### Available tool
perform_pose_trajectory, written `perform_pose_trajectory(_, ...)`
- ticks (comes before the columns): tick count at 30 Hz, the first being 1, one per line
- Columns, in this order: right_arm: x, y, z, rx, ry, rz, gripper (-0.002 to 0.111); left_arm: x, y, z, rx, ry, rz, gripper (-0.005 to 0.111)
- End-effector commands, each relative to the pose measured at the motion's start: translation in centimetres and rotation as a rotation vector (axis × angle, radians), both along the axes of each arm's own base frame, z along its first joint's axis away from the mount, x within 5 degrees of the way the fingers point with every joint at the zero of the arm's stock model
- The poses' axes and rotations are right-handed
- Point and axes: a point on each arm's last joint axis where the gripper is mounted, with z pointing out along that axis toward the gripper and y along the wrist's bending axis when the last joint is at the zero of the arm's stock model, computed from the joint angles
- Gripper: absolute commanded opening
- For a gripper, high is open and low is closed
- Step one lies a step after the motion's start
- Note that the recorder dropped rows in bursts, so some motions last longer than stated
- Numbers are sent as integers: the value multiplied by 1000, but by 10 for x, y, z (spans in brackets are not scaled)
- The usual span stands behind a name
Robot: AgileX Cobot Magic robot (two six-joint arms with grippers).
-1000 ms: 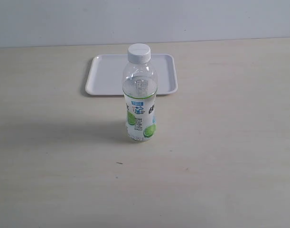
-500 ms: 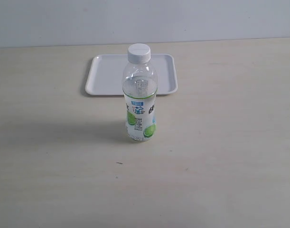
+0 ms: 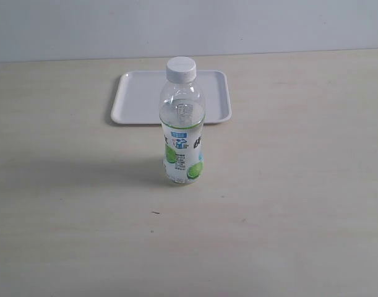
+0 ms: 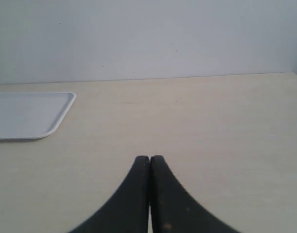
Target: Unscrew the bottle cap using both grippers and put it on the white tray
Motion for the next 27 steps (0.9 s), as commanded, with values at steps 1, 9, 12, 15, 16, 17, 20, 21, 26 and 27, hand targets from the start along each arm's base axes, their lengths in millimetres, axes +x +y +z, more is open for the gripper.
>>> perform_pose_trajectory(1,1,0,-1,1,0,5,0,20,-11,51,143,91,-10,2)
perform_pose_trajectory(9,1,0,-1,1,2,5,0,163,-24,17,344,627,-85,2)
perform_pose_trajectory(12,1,0,-1,1,2,5,0,210,-38,-15,492,679,-226,2)
perform_pose_trajectory(15,1,0,-1,1,2,5,0,237,-51,-46,649,705,-359,2)
perform_pose_trajectory(16,1,0,-1,1,2,5,0,244,-55,-55,681,712,-405,3)
perform_pose_trajectory(17,1,0,-1,1,2,5,0,250,-57,-64,710,721,-446,6)
perform_pose_trajectory(20,1,0,-1,1,2,5,0,265,-62,-85,759,758,-524,22)
perform_pose_trajectory(21,1,0,-1,1,2,5,0,268,-62,-91,769,772,-537,31)
perform_pose_trajectory(26,1,0,-1,1,2,5,0,278,-63,-123,778,851,-589,88)
perform_pose_trajectory(27,1,0,-1,1,2,5,0,278,-64,-127,793,844,-589,97)
